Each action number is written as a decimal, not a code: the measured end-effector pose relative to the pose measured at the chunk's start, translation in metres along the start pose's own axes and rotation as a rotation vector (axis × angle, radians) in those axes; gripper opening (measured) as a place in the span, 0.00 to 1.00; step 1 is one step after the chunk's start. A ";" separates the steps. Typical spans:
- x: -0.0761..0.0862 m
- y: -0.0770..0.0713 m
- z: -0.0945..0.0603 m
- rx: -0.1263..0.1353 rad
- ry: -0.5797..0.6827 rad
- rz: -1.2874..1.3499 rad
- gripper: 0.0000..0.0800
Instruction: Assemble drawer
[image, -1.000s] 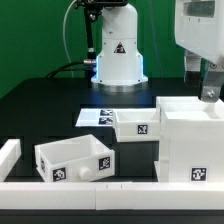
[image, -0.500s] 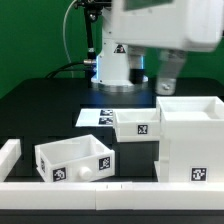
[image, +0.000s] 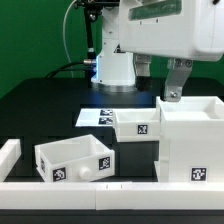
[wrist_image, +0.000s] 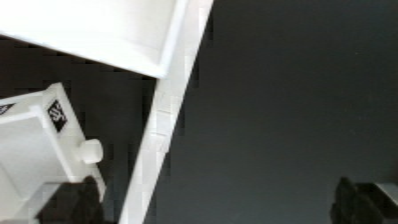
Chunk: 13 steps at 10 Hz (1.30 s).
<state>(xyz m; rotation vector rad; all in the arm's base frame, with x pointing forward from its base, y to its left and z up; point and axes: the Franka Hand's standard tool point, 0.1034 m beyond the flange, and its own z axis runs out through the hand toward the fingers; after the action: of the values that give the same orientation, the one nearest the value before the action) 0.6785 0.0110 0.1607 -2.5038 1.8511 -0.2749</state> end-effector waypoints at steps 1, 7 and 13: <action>0.012 0.003 0.003 0.035 0.001 -0.032 0.81; 0.053 0.036 0.022 0.068 0.013 -0.038 0.81; 0.074 0.050 0.043 0.074 -0.004 0.413 0.81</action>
Offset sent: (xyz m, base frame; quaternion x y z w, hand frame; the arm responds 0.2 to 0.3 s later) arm -0.0118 -0.0599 -0.0193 0.0428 0.0083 -0.0960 0.9944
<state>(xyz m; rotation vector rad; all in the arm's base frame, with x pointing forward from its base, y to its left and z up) 0.6585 -0.0779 0.1221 -2.0083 2.2450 -0.3180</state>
